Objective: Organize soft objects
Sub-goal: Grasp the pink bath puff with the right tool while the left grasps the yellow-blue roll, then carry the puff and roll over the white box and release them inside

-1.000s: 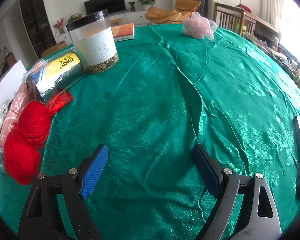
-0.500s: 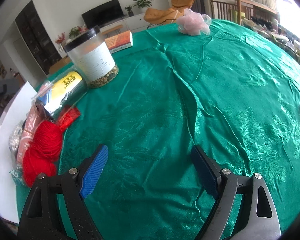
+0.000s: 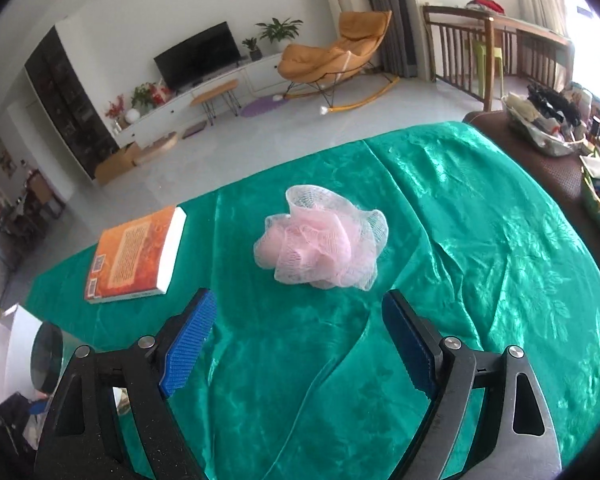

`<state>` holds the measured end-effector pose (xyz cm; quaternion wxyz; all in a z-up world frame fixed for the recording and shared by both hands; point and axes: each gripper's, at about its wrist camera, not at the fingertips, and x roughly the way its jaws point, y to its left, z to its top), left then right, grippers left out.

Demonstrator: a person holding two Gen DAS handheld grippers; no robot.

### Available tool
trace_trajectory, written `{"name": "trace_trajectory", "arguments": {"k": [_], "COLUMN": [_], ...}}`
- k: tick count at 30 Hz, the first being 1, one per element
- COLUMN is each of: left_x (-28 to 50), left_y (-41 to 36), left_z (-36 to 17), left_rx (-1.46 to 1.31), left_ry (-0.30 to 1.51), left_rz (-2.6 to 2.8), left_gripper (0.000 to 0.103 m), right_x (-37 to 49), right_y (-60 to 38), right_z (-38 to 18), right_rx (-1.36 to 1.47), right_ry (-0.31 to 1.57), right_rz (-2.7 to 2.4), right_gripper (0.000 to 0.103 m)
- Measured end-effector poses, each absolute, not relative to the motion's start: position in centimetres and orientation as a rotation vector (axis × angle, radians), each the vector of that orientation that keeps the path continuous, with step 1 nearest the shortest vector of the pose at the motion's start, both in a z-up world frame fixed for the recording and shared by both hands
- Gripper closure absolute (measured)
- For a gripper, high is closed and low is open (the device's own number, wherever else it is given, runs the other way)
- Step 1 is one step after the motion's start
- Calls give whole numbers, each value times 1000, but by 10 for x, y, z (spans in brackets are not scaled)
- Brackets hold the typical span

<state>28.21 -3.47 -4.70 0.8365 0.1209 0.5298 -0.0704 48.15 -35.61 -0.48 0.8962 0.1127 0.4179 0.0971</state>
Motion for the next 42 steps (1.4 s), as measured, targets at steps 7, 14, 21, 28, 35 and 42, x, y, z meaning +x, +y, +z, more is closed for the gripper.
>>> {"name": "trace_trajectory", "arguments": {"k": [7, 14, 21, 28, 35, 42], "left_x": [273, 261, 228, 139, 35, -6], "left_y": [-2, 27, 70, 162, 271, 306], "left_z": [-27, 7, 52, 94, 93, 63], "left_rx": [21, -154, -262, -296, -279, -188], "left_ry": [1081, 977, 871, 784, 793, 833], "left_rz": [-192, -195, -176, -67, 175, 379], "left_gripper": [52, 52, 52, 52, 52, 18], "right_x": [545, 488, 424, 321, 214, 155], "right_y": [-336, -348, -309, -204, -40, 107], "right_z": [-57, -27, 41, 104, 144, 104], "right_rx": [203, 314, 274, 97, -10, 40], "right_ry": [997, 919, 874, 817, 792, 968], "right_rz": [151, 277, 408, 611, 965, 1280], "right_gripper": [92, 93, 93, 93, 92, 30]}}
